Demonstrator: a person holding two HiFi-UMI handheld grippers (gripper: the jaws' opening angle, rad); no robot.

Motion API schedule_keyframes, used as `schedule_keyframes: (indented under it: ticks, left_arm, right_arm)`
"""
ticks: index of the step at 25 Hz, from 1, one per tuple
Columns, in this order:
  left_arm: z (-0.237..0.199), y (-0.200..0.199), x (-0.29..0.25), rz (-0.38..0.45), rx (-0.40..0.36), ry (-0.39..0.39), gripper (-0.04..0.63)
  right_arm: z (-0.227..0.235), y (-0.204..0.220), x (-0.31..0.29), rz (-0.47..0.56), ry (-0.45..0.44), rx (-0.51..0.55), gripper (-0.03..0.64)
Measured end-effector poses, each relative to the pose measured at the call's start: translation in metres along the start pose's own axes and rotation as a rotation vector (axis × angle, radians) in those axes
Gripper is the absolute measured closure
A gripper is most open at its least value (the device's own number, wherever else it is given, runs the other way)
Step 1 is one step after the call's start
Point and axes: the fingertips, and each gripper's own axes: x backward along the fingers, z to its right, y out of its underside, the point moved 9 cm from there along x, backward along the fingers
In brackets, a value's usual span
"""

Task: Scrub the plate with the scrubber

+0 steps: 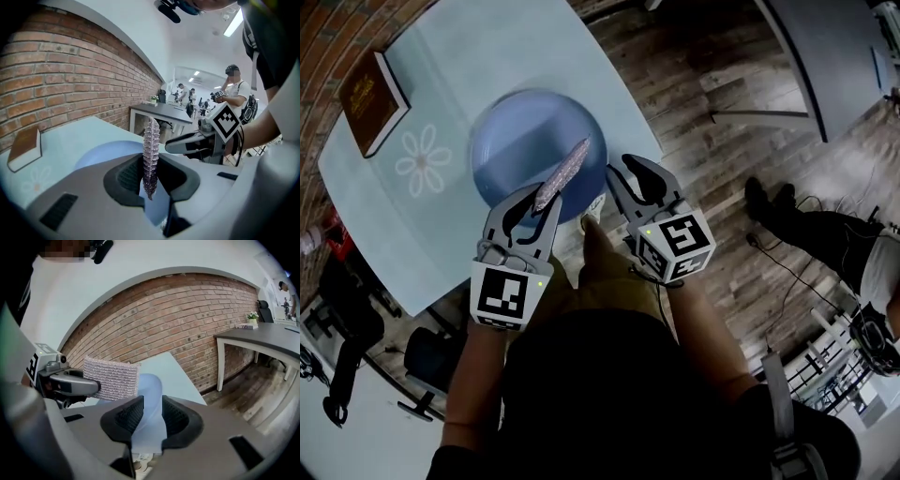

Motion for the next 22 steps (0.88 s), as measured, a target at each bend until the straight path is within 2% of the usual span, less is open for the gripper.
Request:
schedule_keyframes:
  ticks: [9,12,22]
  left_arm:
    - [0.015,0.028,-0.016,-0.083,0.028,0.112,0.512]
    - [0.011,0.035,-0.02,-0.095,0.048,0.115,0.512]
    - [0.005,0.036,-0.036,-0.093,0.051,0.112,0.512]
  right_arm:
    - [0.001,0.027,-0.019,-0.065,-0.016,-0.09,0.5]
    - [0.002,0.032,-0.025,-0.06,-0.032,-0.142,0.502]
    - [0.005,0.031,-0.028,-0.027,0.007,-0.185,0.526]
